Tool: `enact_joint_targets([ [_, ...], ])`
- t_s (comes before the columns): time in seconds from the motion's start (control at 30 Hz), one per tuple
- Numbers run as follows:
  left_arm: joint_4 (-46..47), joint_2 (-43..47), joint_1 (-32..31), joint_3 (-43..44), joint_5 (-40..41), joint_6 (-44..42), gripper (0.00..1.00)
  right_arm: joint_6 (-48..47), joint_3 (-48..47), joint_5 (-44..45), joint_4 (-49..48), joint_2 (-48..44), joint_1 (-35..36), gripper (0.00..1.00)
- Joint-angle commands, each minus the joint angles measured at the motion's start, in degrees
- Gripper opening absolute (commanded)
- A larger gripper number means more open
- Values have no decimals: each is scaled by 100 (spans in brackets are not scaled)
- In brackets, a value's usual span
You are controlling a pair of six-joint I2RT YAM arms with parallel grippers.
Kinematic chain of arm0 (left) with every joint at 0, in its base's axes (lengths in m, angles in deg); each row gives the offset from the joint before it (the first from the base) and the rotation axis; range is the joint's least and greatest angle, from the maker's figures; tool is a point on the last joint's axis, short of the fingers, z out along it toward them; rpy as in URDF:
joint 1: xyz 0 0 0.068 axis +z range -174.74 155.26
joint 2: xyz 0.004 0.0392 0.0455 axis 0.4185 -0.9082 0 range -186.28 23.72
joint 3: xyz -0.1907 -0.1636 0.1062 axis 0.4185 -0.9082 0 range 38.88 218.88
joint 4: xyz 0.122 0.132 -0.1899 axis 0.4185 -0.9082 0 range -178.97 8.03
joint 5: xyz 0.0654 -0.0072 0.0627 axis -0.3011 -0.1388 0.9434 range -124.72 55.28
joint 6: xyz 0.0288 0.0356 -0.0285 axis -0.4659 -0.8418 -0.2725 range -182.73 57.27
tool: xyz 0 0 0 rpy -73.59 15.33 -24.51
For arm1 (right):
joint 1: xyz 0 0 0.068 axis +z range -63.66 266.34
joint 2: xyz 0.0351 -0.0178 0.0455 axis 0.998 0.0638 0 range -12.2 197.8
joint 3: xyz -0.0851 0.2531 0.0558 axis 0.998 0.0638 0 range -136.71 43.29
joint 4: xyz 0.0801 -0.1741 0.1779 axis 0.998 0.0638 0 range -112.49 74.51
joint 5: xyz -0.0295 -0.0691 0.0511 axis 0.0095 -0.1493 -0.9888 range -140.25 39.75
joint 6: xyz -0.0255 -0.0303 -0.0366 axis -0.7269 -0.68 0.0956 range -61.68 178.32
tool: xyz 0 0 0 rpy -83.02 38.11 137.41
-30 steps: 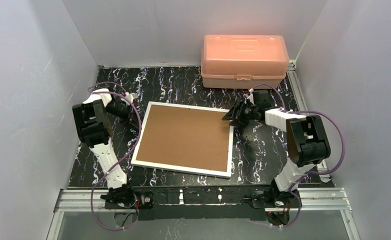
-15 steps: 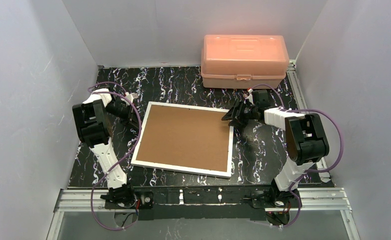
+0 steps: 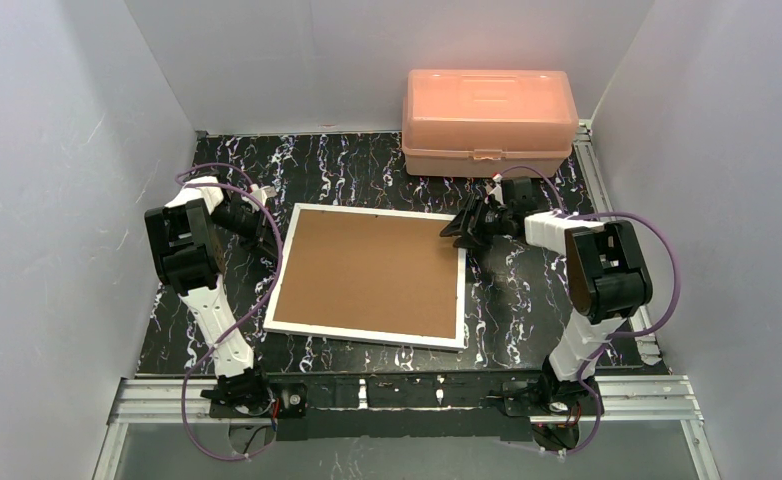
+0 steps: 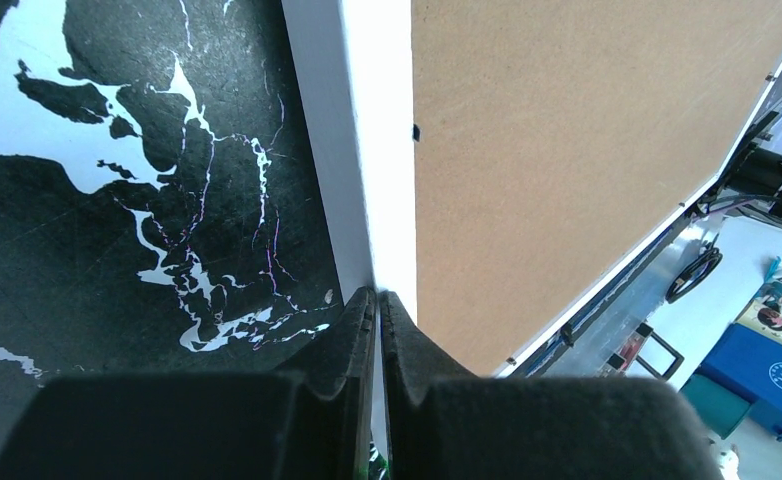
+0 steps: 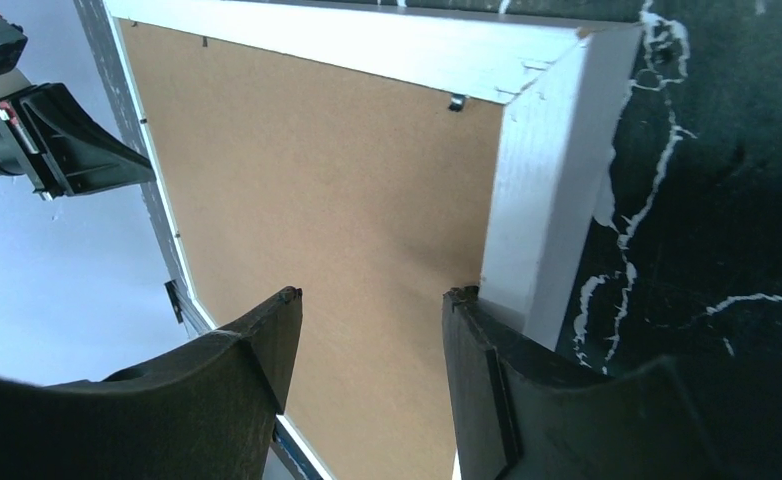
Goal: Put the photo into the frame
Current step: Install the photo frame at the center of the board.
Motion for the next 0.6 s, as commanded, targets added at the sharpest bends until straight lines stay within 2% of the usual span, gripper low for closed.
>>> enact_joint_targets([
  [0.0,-10,-131,-187,-29,55,-216,0,-17,-15,-187,-80,-148,110,63],
  [0.17,-58,-122,-187,-44,58,-264,0,4,-158,-323,-56,-620,-345,64],
  [0.37,-59,-148,-187,-59,-2,-267,0,-261,-325,-346,154,-263,-539,64],
  [0.57,-69,-194,-187,-21,-82,-244,0,-55,-123,-431,-227,-13,-462,63],
])
